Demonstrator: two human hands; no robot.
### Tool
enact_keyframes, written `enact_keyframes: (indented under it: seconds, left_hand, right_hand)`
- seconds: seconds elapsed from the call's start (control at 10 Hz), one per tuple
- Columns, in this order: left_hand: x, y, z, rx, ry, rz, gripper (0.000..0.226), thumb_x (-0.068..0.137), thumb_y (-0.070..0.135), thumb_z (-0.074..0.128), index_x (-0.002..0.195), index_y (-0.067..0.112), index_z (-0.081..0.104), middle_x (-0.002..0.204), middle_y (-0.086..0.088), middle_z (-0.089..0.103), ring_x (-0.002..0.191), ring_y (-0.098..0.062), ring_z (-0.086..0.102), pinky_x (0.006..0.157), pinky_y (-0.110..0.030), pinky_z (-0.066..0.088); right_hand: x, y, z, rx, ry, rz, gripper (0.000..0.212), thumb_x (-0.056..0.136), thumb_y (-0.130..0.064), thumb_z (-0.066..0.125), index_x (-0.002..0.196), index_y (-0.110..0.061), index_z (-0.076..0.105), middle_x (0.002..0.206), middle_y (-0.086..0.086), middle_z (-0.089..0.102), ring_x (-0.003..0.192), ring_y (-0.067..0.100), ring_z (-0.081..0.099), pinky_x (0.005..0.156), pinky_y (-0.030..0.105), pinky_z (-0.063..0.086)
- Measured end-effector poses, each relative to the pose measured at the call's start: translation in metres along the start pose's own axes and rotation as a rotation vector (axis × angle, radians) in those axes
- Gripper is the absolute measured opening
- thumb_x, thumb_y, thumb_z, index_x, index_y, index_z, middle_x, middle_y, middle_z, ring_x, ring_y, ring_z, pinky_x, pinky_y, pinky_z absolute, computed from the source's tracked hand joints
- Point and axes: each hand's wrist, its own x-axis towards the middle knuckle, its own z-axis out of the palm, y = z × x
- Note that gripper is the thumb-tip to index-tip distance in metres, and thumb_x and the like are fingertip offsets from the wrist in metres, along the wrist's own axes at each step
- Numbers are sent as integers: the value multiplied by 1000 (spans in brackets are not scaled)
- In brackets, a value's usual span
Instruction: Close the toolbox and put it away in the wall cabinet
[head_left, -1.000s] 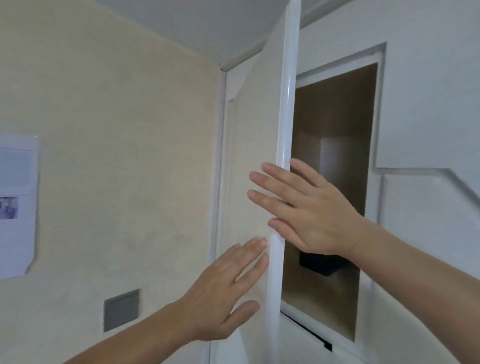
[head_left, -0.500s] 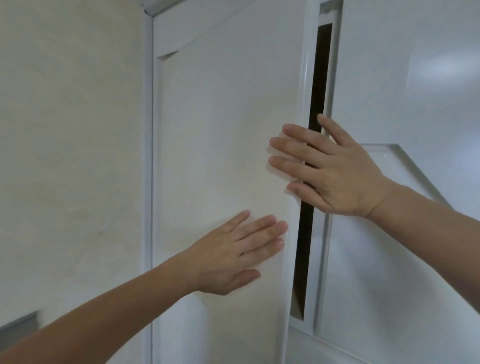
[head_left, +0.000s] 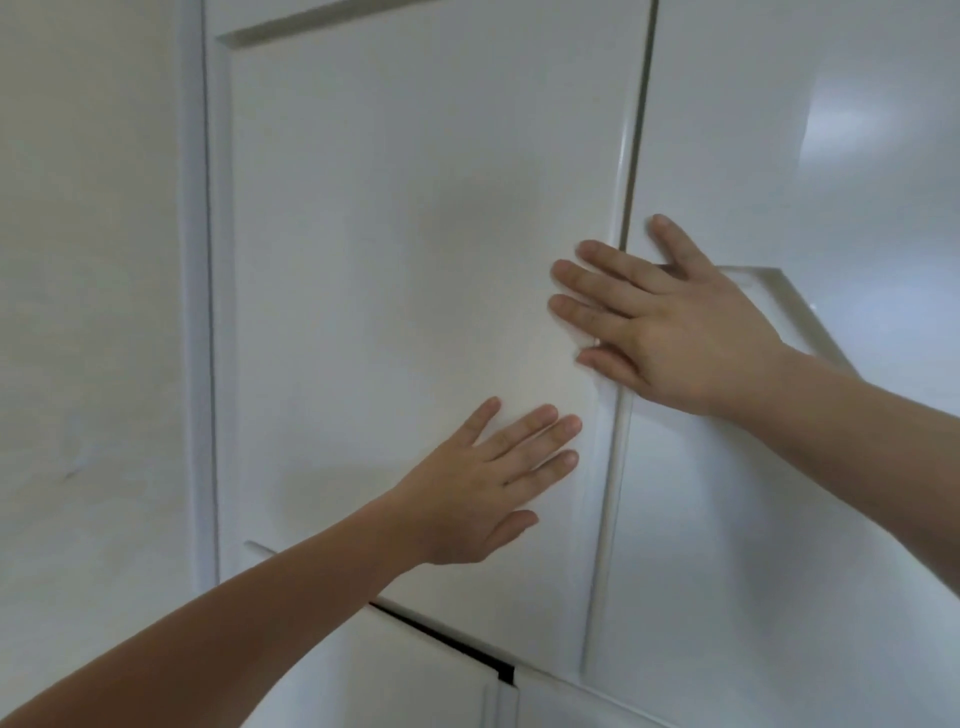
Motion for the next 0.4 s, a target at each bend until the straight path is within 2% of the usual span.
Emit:
enact_keyframes:
  seconds: [0.1, 0.2, 0.3, 0.4]
  left_hand:
    - [-2, 1, -13, 1, -65, -16, 62, 98, 41, 37, 153, 16, 24, 164, -8, 6, 151, -28, 5, 115, -59, 20]
    - [-4, 3, -38, -37, -123, -23, 62, 100, 45, 25, 155, 21, 11, 163, -1, -12, 151, -22, -10, 119, -53, 12]
    - [-17, 9, -71, -368, -34, -159, 63, 99, 53, 23, 155, 33, 2, 163, 12, -13, 151, -8, -3, 121, -39, 15]
    - [-47, 19, -119, -949, 329, -331, 60, 97, 49, 45, 152, 35, 23, 154, 17, 38, 136, -5, 44, 106, -28, 40]
  right_hand:
    - [0, -1, -4, 7, -28, 7, 47, 97, -43, 42, 137, -19, 48, 150, 4, 42, 141, 25, 31, 113, 59, 15]
    - [4, -7, -19, 60, -109, 41, 46, 96, -40, 46, 136, -17, 50, 150, 5, 41, 141, 26, 30, 113, 59, 15]
    - [6, -17, -35, 187, -108, 103, 48, 94, -39, 50, 135, -14, 52, 149, 10, 42, 139, 29, 34, 114, 55, 19]
    - [-15, -31, -65, 538, 83, 352, 48, 93, -47, 46, 136, -23, 50, 148, 2, 44, 134, 22, 42, 110, 37, 31]
